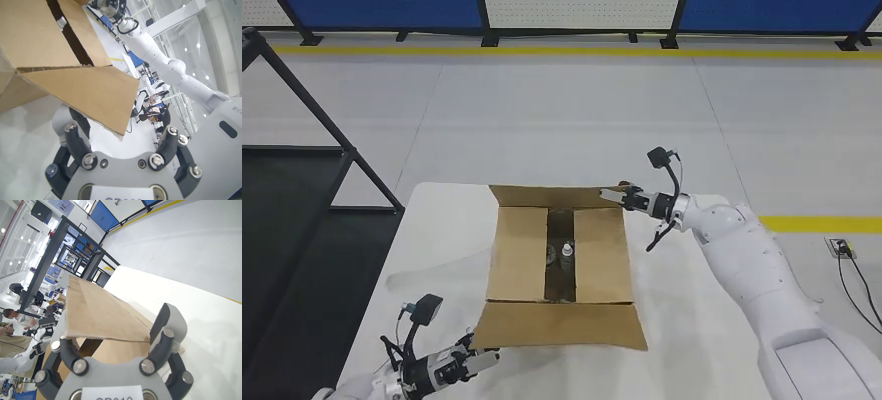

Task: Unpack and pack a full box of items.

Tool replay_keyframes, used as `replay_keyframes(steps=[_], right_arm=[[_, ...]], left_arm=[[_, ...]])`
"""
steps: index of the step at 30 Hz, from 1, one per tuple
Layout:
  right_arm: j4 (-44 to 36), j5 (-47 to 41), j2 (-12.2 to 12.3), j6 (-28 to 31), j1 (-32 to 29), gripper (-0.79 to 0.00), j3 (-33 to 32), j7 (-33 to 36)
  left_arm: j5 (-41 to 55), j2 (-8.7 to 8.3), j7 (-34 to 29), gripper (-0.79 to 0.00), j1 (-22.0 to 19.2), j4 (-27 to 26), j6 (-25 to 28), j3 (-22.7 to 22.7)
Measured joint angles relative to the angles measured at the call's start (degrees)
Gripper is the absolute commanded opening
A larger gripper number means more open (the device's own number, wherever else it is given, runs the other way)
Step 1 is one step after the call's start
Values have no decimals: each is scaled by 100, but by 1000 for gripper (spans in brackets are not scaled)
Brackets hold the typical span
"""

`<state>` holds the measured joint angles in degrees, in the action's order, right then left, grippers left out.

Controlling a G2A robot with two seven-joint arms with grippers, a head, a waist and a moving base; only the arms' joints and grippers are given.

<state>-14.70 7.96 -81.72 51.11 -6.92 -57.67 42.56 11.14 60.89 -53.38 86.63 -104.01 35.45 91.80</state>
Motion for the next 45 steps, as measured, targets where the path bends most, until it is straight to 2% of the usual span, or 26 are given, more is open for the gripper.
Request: replay_keyframes(steps=[10, 15, 21, 33, 42, 45], right_arm=[[-211, -165, 72, 273, -76, 0, -52, 383], [-337, -318, 117, 413, -138, 0, -86, 637], [-628, -427, 200, 490, -269, 0, -83, 571], [-1645, -874, 554, 493, -666, 0, 95, 569], [-2928, -1346, 983, -267, -991, 0, 335, 1330], [-3134, -1711, 1106, -980, -996, 0, 304, 2038]], left_arm=[[-644, 66, 986, 0, -458, -146, -130, -463], [-1046, 82, 1314, 0, -583, -204, -231, -586], [-1303, 96, 1594, 0, -698, -216, -358, -717], [-1764, 135, 2210, 0, -888, -219, -717, -927], [-2534, 200, 2735, 0, -1187, -141, -1214, -1293], [-2752, 223, 2869, 0, -1312, -94, -1357, -1421]])
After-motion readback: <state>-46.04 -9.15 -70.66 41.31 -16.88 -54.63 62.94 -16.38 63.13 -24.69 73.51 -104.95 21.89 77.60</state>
